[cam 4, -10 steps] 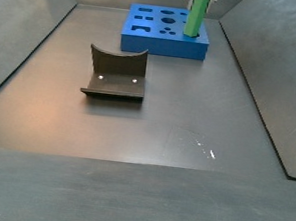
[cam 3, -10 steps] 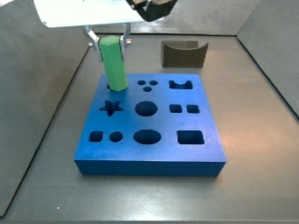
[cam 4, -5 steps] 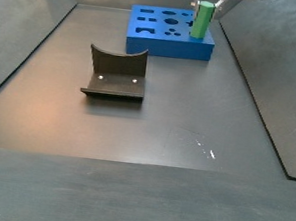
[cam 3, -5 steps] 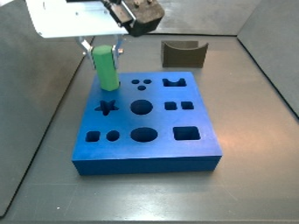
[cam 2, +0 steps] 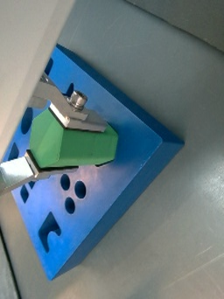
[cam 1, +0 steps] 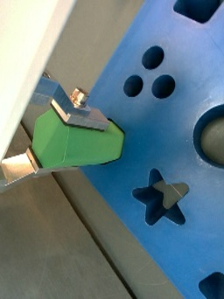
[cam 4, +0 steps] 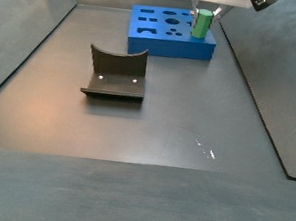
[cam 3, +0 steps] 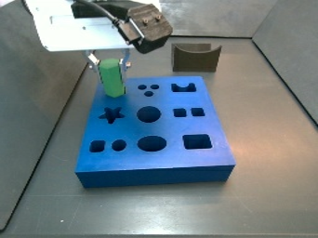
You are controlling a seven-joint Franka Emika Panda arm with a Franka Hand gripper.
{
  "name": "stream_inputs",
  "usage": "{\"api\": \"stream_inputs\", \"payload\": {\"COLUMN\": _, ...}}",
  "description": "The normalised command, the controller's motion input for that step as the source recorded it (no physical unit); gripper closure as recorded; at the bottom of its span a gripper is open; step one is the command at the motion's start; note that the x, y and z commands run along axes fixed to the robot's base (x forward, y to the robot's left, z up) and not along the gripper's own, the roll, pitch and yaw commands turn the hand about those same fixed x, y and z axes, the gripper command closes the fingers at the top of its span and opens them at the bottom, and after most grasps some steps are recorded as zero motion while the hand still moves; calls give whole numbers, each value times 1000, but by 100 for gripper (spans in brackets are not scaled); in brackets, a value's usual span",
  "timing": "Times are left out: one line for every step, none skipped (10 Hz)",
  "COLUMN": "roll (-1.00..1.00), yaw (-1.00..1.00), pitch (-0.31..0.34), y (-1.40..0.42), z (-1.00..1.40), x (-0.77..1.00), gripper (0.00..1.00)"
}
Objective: Insert the hexagon object.
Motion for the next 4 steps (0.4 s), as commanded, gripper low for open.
{"api": "stream_inputs", "payload": {"roll": 0, "yaw": 0, "pitch": 0, "y": 0, "z": -351, "x": 109, "gripper": 100}}
{"api": "stream_inputs", "payload": {"roll": -136, "yaw": -31, "pitch": -47, "y": 63, "z": -277, "x": 103, "gripper": 100}}
{"api": "stream_inputs", "payload": {"roll": -249, "yaw": -114, "pitch": -46, "y": 211, "z": -263, "x": 149, "gripper": 100}}
{"api": "stream_inputs", "payload": {"roll": -116, "yaw": -106, "pitch": 0, "y": 103, "z": -100, "x": 120, "gripper": 100}}
